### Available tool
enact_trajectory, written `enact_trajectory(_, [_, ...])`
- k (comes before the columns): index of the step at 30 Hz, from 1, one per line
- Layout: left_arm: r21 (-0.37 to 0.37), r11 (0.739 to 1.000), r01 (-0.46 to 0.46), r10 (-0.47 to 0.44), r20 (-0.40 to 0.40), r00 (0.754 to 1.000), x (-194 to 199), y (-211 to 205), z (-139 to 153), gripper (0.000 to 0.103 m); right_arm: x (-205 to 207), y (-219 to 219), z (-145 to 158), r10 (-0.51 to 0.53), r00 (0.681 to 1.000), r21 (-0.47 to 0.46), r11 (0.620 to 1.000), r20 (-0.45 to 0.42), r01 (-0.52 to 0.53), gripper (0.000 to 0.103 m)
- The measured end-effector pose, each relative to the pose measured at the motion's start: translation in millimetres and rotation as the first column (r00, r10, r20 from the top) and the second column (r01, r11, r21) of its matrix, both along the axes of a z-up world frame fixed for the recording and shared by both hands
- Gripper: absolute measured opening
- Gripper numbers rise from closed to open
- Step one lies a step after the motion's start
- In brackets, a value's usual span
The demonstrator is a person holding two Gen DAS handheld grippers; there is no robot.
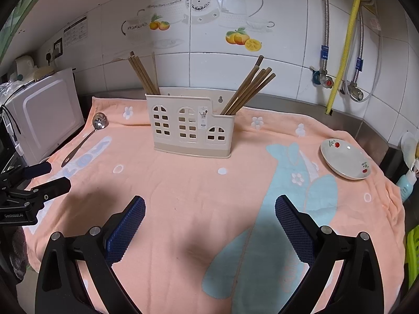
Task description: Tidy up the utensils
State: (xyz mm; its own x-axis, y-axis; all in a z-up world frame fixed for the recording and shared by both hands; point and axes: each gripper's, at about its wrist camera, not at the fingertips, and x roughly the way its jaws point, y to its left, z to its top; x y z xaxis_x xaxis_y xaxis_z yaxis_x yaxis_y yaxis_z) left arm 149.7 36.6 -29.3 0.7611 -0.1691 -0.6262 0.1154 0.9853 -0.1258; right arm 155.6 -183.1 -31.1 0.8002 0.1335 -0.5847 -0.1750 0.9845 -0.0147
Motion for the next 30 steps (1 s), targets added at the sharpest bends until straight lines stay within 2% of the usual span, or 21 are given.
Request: enact_trajectory(30, [0.023, 1.0, 0.014, -0.014, -0.022, 1.0, -0.7, -6.3, -4.0, 0.098, -0.3, -2.4, -4.1, 0.002, 1.0, -0.009, 1.0, -0.009, -0.002, 0.096])
